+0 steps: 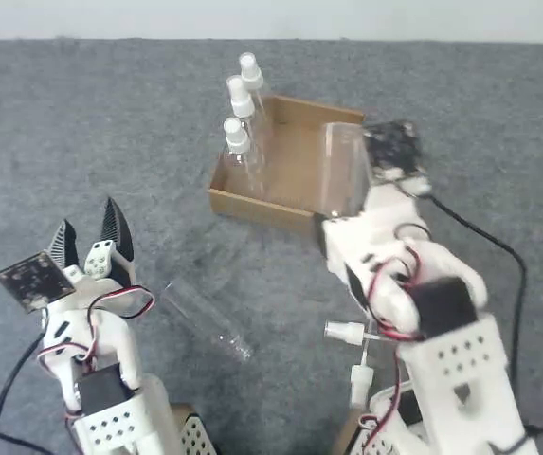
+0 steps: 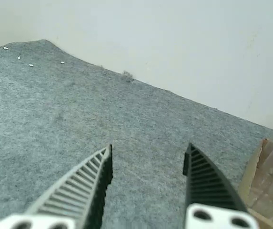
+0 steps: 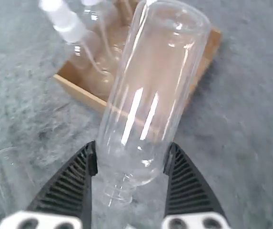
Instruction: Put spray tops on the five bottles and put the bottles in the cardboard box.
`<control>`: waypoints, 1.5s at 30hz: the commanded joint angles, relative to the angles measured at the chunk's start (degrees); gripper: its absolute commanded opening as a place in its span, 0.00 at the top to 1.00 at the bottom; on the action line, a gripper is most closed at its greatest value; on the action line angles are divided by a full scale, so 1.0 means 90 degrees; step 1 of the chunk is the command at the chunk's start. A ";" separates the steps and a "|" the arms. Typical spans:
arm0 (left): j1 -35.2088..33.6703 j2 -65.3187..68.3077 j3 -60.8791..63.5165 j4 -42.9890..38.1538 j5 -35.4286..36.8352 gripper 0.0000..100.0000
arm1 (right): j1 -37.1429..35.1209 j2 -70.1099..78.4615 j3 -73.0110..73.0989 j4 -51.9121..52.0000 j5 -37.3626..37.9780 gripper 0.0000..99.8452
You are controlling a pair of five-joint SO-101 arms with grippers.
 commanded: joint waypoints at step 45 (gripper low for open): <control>0.0215 -0.0107 -0.0044 -0.0205 -0.0322 0.77 | 0.1968 -0.0591 0.2071 -0.0190 -0.2657 0.99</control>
